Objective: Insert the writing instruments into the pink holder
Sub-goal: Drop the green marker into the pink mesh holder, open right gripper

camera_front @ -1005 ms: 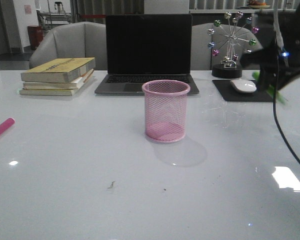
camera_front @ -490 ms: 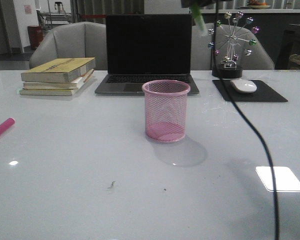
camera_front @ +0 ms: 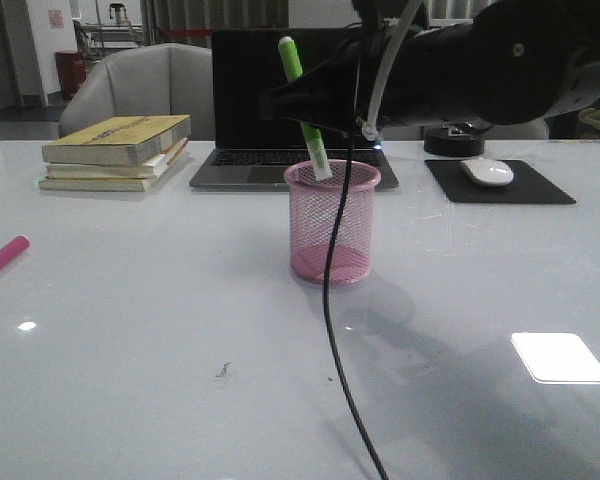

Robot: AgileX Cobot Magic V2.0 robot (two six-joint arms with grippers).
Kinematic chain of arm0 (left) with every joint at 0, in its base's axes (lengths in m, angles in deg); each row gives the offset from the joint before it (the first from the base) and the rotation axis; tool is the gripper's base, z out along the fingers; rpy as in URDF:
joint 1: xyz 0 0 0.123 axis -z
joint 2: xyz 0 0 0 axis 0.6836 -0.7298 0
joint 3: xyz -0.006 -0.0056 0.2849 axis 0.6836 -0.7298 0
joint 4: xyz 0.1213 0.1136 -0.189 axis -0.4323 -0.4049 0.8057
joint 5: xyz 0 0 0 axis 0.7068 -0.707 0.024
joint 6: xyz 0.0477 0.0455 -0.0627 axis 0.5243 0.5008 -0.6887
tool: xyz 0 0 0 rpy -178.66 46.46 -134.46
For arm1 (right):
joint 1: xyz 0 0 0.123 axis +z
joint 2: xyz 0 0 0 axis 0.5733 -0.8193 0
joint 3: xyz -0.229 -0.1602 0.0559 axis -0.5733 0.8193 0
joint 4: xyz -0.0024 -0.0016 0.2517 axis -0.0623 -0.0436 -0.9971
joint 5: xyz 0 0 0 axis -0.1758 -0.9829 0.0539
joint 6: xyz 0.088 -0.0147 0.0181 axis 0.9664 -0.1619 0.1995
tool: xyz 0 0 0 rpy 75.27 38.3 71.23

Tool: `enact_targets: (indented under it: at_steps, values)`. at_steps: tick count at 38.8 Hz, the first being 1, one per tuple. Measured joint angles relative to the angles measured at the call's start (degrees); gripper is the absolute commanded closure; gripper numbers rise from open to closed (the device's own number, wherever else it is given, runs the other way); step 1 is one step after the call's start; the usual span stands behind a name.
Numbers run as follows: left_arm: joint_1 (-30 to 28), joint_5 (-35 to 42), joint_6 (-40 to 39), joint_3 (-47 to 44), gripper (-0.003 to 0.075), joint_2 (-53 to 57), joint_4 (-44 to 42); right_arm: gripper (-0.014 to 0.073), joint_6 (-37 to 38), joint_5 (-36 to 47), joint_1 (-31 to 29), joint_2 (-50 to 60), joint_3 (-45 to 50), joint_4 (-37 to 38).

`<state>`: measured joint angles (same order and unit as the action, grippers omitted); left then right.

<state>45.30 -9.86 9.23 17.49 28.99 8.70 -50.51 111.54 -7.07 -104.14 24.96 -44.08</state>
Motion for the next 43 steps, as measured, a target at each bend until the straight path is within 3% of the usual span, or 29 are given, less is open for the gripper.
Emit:
enact_targets:
  at_steps: [6,11,13,32,43]
  values:
    - [0.0,0.0,0.0,0.0,0.0262,0.0,0.0,0.0517,0.0,-0.2,0.0,-1.2,0.4,0.0]
    - [0.0,0.0,0.0,0.0,0.0262,0.0,0.0,0.0295,0.1,-0.3,0.0,-1.3,0.4,0.0]
    - [0.0,0.0,0.0,0.0,0.0262,0.0,0.0,0.0271,0.2,-0.3,0.0,-1.3,0.4,0.0]
    - [0.0,0.0,0.0,0.0,0.0262,0.0,0.0,0.0272,-0.4,-3.7,0.0,-1.2,0.4,0.0]
    - [0.0,0.1,0.0,0.0,0.0263,0.0,0.0,0.0274,-10.0,-13.7,-3.2,8.1,0.4,-7.2]
